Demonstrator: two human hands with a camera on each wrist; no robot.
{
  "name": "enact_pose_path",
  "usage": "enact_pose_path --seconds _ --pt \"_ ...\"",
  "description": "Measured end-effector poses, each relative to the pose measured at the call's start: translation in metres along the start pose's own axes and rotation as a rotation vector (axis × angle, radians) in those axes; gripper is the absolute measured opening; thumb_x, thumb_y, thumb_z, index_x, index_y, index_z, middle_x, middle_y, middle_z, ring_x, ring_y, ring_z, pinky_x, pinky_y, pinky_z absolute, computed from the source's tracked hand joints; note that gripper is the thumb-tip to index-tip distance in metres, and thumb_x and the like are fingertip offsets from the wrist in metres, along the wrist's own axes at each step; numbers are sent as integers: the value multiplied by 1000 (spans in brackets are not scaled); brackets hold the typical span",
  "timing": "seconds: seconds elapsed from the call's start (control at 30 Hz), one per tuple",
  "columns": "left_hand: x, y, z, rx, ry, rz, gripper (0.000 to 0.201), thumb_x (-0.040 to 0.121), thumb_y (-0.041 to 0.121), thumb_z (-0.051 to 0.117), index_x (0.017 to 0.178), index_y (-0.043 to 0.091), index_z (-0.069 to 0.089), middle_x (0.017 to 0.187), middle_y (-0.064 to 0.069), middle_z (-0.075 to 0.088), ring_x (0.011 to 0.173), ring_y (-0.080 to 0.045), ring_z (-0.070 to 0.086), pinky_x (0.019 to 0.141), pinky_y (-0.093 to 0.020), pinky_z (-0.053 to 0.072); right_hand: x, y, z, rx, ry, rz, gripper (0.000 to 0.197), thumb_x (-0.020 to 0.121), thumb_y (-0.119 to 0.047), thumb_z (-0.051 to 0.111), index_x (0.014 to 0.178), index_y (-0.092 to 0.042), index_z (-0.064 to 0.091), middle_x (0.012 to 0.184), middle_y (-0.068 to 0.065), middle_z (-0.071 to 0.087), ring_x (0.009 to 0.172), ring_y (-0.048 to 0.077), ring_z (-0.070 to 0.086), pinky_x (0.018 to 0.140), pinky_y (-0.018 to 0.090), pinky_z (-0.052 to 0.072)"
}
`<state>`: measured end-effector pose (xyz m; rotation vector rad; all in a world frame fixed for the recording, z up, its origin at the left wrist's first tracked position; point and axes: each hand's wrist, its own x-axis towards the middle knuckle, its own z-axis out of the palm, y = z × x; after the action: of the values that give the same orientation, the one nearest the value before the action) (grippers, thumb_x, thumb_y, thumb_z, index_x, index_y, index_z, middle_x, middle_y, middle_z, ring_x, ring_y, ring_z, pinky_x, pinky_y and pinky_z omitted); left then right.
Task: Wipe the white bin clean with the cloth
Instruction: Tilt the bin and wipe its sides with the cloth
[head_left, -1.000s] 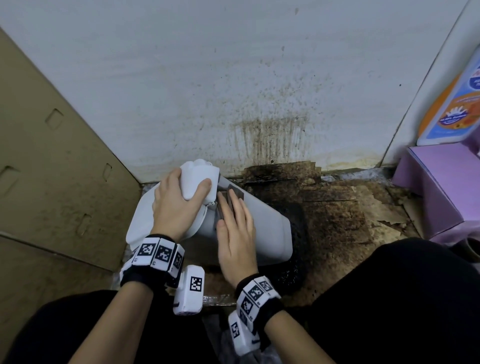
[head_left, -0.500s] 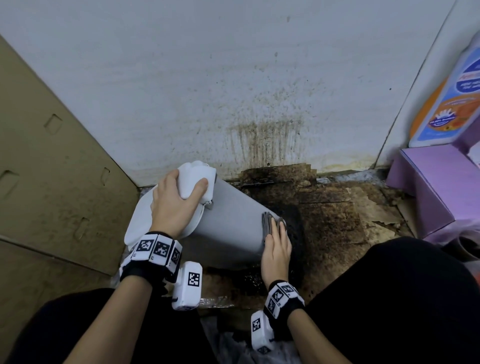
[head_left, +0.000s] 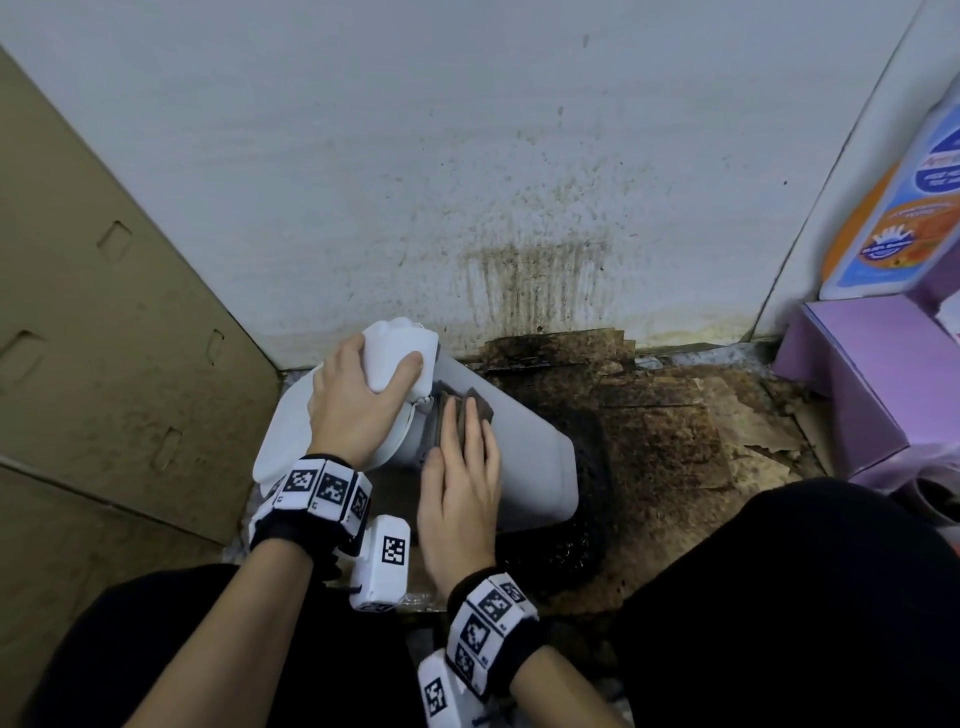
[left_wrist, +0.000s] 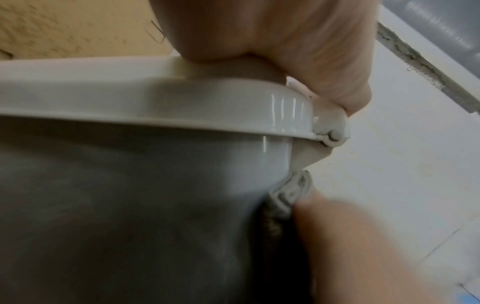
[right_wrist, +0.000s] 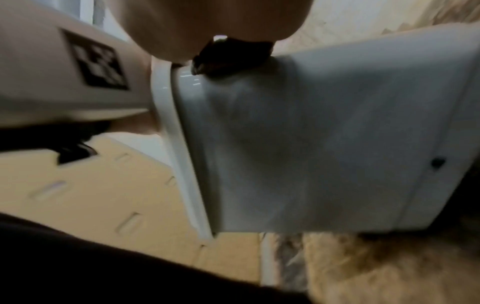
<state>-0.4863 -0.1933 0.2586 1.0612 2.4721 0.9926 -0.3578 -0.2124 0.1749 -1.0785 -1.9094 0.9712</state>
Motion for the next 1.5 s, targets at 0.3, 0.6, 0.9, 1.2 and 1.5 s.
enact_pose_path --seconds 0.3,0.6,0.9,1.2,1.5 --pt "2 -3 -3 -60 -4 -16 107 62 84 40 150 22 40 153 0 42 142 -25 32 118 -48 28 -10 84 -4 -103 47 93 57 101 -35 15 158 -32 17 166 -14 6 153 11 9 123 26 4" --pt "6 -3 -1 -57 9 -3 105 64 84 40 149 21 42 152 -1 45 141 -26 35 117 -49 29 -6 123 -13 72 110 565 55 102 -35 23 155 -26 30 167 -5 12 152 18 9 123 30 2" --pt "3 -3 0 -23 10 6 107 65 84 37 150 20 40 153 -1 42 142 -26 33 117 -46 28 -6 99 -6 56 183 463 56 104 -42 39 155 -21 31 165 -7 19 151 17 9 124 33 6" --pt "4 -2 0 -21 17 3 105 65 83 38 149 21 40 152 -1 43 141 -26 34 116 -46 29 2 40 10 187 214 197 51 101 -32 48 151 -21 41 158 -12 34 143 11 22 120 30 20" --pt "0 -1 0 -21 10 15 105 66 84 37 151 22 39 154 0 41 142 -26 33 117 -49 29 8 65 -2 -102 147 72 57 97 -45 40 149 -22 34 157 -4 32 147 13 24 121 41 22"
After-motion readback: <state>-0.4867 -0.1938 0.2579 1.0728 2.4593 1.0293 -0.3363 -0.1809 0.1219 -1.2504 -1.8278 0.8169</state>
